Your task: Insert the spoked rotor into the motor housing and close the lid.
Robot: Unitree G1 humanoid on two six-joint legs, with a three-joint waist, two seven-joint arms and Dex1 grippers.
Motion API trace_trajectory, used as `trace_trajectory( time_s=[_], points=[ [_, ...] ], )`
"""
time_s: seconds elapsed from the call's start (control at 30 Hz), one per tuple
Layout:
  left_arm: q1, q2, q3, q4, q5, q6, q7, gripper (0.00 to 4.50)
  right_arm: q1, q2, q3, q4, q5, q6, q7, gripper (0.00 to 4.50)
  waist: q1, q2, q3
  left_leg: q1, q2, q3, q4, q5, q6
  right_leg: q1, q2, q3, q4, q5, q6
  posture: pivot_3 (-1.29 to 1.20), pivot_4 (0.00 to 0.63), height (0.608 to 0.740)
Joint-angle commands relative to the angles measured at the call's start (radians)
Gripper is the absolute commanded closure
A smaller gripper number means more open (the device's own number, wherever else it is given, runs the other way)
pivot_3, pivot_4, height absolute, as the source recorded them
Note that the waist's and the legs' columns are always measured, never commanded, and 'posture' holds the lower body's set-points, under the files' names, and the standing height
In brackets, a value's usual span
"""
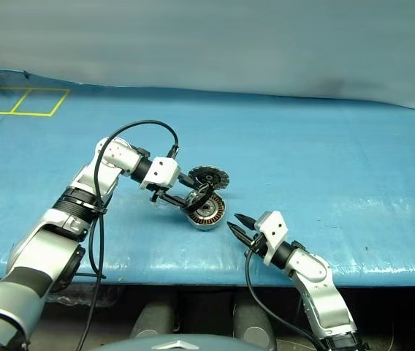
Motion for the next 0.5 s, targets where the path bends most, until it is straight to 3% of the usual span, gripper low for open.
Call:
trace_trajectory(
  time_s=[0.03, 0.13, 0.27, 0.5],
  points=[
    [-0.032, -0.004, 0.003, 0.003, 0.01, -0.022, 0.002, 2.69, -0.001, 0.002, -0.006, -0.015, 0.001, -0.024, -0.002, 3.17, 0.0, 0.0, 0.0, 0.0, 0.0, 0.0, 0.0, 0.0, 0.0, 0.0, 0.0, 0.0, 0.0, 0.0, 0.0, 0.0, 0.15, 0.74],
    [-0.038, -0.006, 0.003, 0.013, 0.02, -0.029, 0.004, 2.69, -0.002, 0.004, -0.005, -0.014, 0.0, -0.026, -0.005, 3.17, -0.001, 0.0, 0.0, 0.0, 0.0, 0.0, 0.0, 0.0, 0.0, 0.0, 0.0, 0.0, 0.0, 0.0, 0.0, 0.0, 0.15, 0.74],
    [-0.043, -0.01, 0.008, 0.022, 0.03, -0.046, 0.025, 1.46, -0.003, 0.004, -0.005, -0.013, 0.0, -0.028, -0.006, 3.17, 0.0, 0.0, 0.0, 0.0, 0.0, 0.0, 0.0, 0.0, 0.0, 0.0, 0.0, 0.0, 0.0, 0.0, 0.0, 0.0, 0.15, 0.74],
    [-0.046, -0.014, 0.014, 0.031, 0.027, -0.056, 0.042, 1.46, -0.001, 0.005, -0.005, -0.009, -0.004, -0.03, -0.008, 3.17, 0.0, 0.0, 0.0, 0.0, 0.0, 0.0, 0.0, 0.0, 0.0, 0.0, 0.0, 0.0, 0.0, 0.0, 0.0, 0.0, 0.15, 0.74]
  ],
)
